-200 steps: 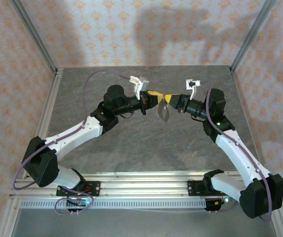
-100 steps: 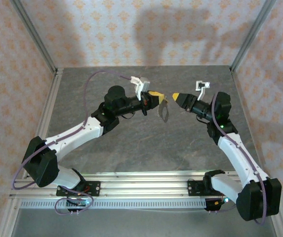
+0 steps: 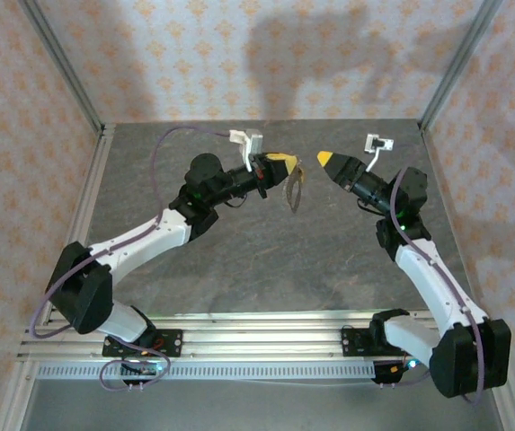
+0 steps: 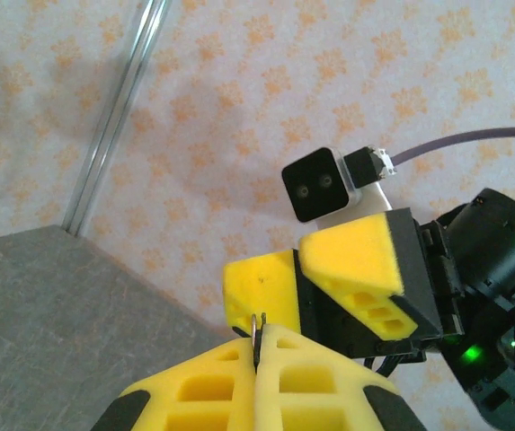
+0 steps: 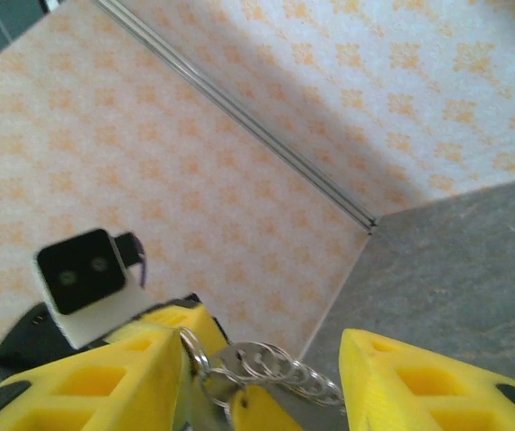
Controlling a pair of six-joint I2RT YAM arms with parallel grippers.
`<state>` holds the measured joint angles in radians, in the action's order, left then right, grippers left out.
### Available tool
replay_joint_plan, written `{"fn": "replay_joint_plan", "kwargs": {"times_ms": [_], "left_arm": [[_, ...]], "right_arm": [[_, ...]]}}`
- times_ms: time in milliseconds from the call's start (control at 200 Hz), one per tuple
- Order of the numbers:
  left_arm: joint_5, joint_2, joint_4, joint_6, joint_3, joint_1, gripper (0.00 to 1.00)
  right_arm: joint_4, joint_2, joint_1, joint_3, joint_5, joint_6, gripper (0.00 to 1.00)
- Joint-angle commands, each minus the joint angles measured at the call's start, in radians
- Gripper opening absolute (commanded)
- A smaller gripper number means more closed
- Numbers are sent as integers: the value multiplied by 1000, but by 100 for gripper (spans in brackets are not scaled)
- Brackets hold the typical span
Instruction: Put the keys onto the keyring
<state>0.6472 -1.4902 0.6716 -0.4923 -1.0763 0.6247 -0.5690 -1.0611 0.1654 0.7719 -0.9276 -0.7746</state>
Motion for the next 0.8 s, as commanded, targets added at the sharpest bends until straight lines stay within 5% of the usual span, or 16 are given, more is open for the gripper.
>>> {"fn": "replay_joint_plan", "kwargs": {"times_ms": [0,796], "left_arm": [[6,-28,129,-95,-22,-9,0],[-90,-94,331,-361,-27,-6,0]], "right_arm": [[-194,-33,2,53,-8,-82,50],[-267,-152,93,65,23,-95,45]]}}
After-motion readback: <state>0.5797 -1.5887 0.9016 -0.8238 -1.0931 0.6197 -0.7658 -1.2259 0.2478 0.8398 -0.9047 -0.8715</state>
